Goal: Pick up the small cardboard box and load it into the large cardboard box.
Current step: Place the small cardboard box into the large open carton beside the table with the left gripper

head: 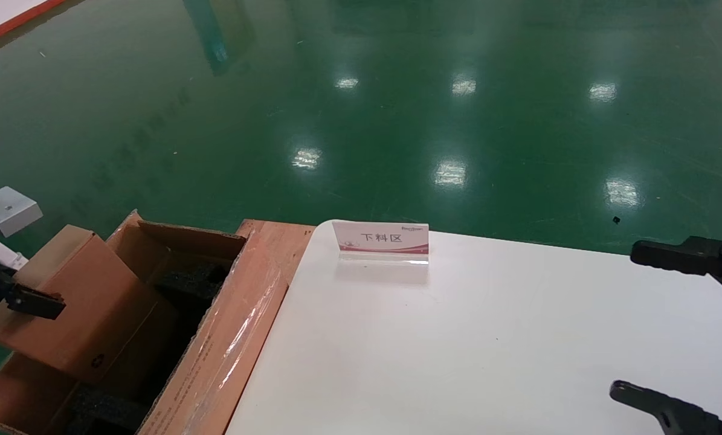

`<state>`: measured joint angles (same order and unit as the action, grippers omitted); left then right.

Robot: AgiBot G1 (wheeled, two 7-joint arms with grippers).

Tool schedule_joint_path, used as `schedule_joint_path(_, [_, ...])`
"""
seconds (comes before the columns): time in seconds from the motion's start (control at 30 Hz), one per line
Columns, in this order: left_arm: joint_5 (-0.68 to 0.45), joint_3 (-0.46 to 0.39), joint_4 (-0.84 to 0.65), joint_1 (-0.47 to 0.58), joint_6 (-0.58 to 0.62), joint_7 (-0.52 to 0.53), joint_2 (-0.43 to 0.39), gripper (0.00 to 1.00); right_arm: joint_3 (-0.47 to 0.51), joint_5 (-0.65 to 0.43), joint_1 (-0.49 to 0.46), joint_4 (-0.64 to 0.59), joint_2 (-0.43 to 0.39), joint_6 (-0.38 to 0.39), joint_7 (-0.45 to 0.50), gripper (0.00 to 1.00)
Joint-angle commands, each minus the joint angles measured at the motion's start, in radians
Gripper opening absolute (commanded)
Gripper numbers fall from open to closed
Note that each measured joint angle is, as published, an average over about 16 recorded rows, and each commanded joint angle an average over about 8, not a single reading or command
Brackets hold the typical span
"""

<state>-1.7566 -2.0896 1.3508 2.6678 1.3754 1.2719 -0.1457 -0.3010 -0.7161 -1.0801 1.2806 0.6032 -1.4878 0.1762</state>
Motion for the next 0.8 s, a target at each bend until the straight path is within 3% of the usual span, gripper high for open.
schedule_joint_path(0.03, [-0.001,-0.004,0.000,-0.010,-0.013,0.001,0.002,0.00,0.000,0.000,0.000,0.000,0.000,0.000,0.000,1.00])
schedule_joint_path(0.8, [-0.001,-0.075,-0.006,-0.138,-0.170,0.071,-0.009,0.00,-0.001,0.001,0.000,0.000,-0.001,0.001,-0.001,1.00])
